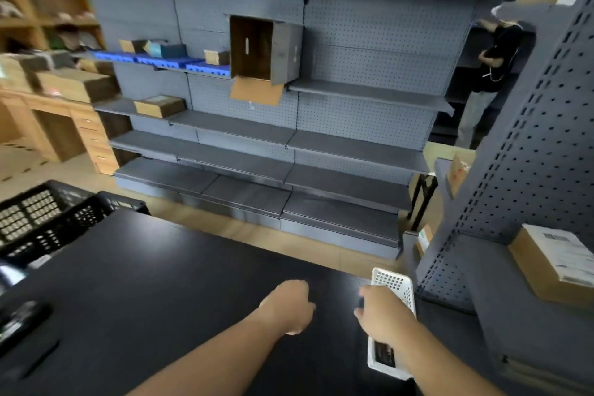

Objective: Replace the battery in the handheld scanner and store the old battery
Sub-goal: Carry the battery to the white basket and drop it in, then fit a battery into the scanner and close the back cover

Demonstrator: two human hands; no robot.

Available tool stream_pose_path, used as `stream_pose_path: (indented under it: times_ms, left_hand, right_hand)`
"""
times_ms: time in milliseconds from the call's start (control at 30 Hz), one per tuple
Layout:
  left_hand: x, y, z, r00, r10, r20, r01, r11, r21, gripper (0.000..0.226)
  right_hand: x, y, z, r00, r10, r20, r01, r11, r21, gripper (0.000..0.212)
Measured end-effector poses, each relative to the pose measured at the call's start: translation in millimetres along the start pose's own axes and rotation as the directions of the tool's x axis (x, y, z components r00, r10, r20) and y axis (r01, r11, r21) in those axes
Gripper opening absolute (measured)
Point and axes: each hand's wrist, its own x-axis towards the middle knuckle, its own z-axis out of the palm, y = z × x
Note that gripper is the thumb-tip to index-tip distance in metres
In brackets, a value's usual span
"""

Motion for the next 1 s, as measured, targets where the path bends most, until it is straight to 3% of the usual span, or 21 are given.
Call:
stream_pose_path:
  times_ms: [133, 233, 467, 633, 733, 1000]
  left_hand:
    - [-32, -51, -23, 0.975, -0.196, -0.106, 0.188, 0.979, -0.079, 0.033]
    - [-75, -102, -29, 0.917, -0.359, -0.175, 0.339, 0.931, -0.136, 0.030]
    - [-205, -218, -32, 0.668, -0.703, -0.245, 0.642, 0.711, -0.286, 0.031]
    - [-292, -286, -38, 0.466, -0.845, -0.260, 0.704, 0.533, -0.470, 0.034]
    - [-333, -327, -39, 0.394, -0.887, -0.241, 0.731, 0.461, -0.503, 0.037]
    - [-410, -462, -74, 0.293, -0.931, -0.220, 0.779, 0.366, -0.509, 0.041]
  right_hand:
    - [19, -58, 5, 0.979, -0.194, 0.056, 0.197, 0.979, -0.047, 0.041]
    - [24, -115, 20, 0.930, -0.336, 0.147, 0.347, 0.936, -0.056, 0.038]
    - [-30, -275, 70, 0.725, -0.612, 0.316, 0.664, 0.742, -0.088, 0.036]
    - [-82, -380, 95, 0.503, -0.786, 0.360, 0.858, 0.505, -0.096, 0.035]
    - [-110, -441, 112, 0.408, -0.825, 0.391, 0.909, 0.407, -0.090, 0.034]
    - [-153, -608, 171, 0.292, -0.841, 0.456, 0.955, 0.280, -0.095, 0.019]
